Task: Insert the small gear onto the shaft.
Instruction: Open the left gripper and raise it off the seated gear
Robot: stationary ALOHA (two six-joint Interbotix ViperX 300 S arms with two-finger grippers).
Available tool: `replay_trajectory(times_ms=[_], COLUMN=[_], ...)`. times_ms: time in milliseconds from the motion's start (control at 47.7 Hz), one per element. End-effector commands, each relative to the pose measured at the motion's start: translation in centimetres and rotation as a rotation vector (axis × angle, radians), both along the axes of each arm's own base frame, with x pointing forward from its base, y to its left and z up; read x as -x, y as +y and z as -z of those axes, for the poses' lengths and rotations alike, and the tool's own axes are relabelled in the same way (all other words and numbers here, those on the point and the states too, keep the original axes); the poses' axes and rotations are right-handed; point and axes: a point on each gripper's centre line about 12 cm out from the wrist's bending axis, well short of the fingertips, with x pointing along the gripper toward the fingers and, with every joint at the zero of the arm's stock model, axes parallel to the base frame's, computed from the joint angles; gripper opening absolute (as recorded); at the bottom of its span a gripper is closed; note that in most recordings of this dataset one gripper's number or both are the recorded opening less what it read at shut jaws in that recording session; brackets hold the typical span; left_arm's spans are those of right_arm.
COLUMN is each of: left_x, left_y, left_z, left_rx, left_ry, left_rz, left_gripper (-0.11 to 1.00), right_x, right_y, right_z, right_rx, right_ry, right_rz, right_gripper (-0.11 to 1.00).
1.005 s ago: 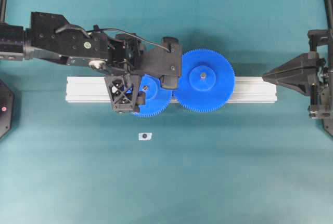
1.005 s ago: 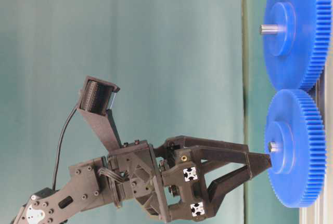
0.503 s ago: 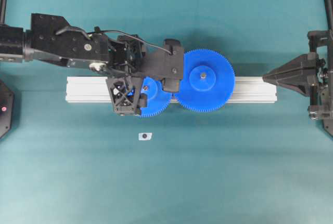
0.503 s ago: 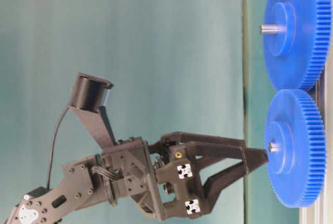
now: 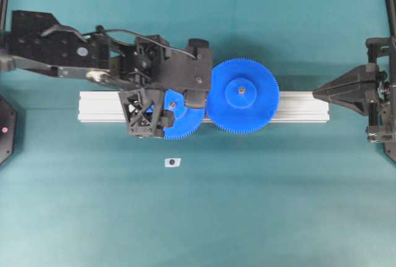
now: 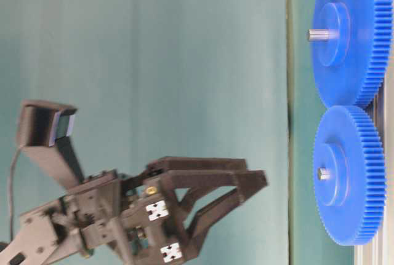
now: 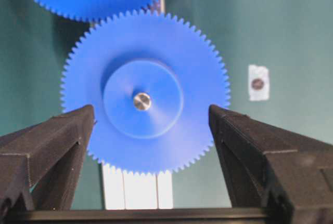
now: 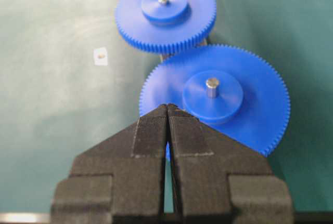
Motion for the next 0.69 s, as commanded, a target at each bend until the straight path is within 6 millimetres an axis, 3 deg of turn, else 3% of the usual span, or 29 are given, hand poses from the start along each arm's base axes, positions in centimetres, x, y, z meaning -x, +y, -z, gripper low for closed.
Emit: replay_trajectory(times_ms=[0, 670], left_x=[0.0, 0.9], left_y=[-0.2, -0.7], left_z=[-2.3, -5.3], left_rx=[-0.008, 0.018], left_ry=[-0.064, -0.237], left_rz=[0.007, -0.03], left_gripper=[0.83, 0.83], right_x=[-0.1, 1.1], right_y=[-0.1, 0.1], right_z=[-0.5, -0.3], right_rx=[-0.007, -0.003], right_ry=[-0.019, -0.054], right_rz=[0.006, 0.005], right_gripper=[0.03, 0.03])
